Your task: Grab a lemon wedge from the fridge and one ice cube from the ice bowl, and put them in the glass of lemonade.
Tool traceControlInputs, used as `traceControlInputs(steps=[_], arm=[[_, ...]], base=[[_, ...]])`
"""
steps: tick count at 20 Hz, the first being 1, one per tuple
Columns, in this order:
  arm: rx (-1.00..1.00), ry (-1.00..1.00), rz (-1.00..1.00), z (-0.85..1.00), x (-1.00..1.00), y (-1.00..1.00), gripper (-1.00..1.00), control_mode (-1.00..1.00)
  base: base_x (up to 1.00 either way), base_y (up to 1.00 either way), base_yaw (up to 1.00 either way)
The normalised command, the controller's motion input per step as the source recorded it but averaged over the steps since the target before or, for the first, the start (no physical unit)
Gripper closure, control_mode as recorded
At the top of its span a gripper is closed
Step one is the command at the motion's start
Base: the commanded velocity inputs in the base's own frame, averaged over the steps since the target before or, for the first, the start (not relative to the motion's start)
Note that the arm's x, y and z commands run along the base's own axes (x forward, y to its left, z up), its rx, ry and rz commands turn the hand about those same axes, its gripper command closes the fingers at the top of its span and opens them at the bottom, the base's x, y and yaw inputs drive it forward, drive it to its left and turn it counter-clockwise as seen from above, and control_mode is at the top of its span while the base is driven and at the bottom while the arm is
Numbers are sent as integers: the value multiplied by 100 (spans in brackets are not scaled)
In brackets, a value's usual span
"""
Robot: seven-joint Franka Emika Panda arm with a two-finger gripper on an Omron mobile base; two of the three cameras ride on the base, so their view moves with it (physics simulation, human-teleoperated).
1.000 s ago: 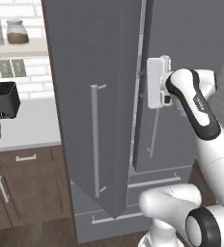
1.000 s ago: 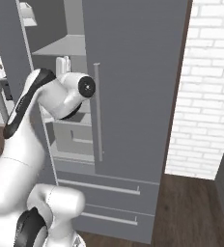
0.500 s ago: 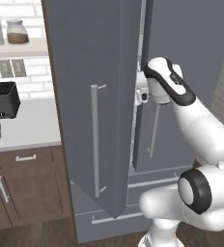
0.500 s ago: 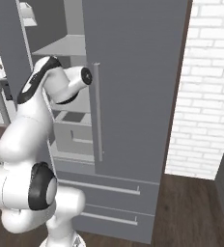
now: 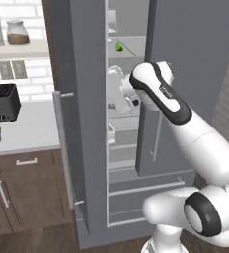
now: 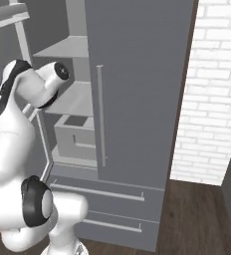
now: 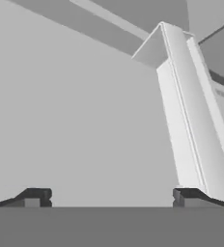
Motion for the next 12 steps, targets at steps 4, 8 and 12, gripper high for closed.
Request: traceControlInputs(steps=[4,8,12], arm=[[-22,-28,20,0,-93,100,-100,-100],[-7,-34,12,6,-92,31,-100,-100],[-8,-51,2,34,-93,-95,-100,-100]], base=[[0,0,0],[0,0,0],[0,0,0]])
